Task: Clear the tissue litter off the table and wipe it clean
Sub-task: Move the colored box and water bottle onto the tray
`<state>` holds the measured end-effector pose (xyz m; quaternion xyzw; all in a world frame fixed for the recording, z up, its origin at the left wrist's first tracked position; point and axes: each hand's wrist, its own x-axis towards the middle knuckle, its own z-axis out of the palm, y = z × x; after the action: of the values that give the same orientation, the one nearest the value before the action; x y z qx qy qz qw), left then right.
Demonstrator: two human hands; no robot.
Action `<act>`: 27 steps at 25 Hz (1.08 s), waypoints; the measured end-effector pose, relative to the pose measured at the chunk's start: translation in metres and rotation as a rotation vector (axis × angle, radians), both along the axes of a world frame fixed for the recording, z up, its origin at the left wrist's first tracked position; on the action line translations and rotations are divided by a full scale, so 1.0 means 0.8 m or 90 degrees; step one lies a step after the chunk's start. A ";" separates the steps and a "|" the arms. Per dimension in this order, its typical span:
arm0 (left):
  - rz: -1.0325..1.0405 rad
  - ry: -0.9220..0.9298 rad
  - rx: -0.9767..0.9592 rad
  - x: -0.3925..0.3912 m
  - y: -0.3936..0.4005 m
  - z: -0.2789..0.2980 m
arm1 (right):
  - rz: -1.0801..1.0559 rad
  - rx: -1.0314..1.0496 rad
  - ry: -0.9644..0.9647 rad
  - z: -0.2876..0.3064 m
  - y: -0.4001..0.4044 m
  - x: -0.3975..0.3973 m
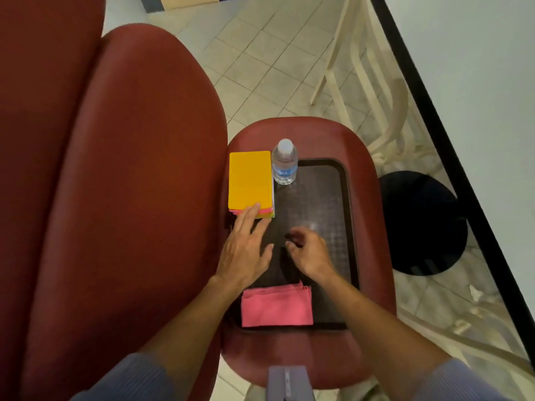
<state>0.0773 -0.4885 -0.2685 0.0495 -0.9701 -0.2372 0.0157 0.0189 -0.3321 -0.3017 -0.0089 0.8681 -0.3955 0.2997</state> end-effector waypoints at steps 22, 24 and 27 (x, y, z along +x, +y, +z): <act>0.072 -0.032 -0.138 -0.029 -0.039 0.009 | 0.111 0.038 0.035 -0.001 0.038 0.071; 0.074 -0.045 -0.146 -0.040 -0.058 0.008 | 0.076 0.018 0.069 0.000 0.008 0.035; 0.044 -0.034 -0.147 -0.051 -0.076 0.002 | 0.065 0.048 0.092 -0.007 -0.038 -0.020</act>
<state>0.0362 -0.5493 -0.2669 0.0872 -0.9887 -0.1218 0.0036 0.0027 -0.3626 -0.3074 -0.0702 0.9000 -0.3453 0.2565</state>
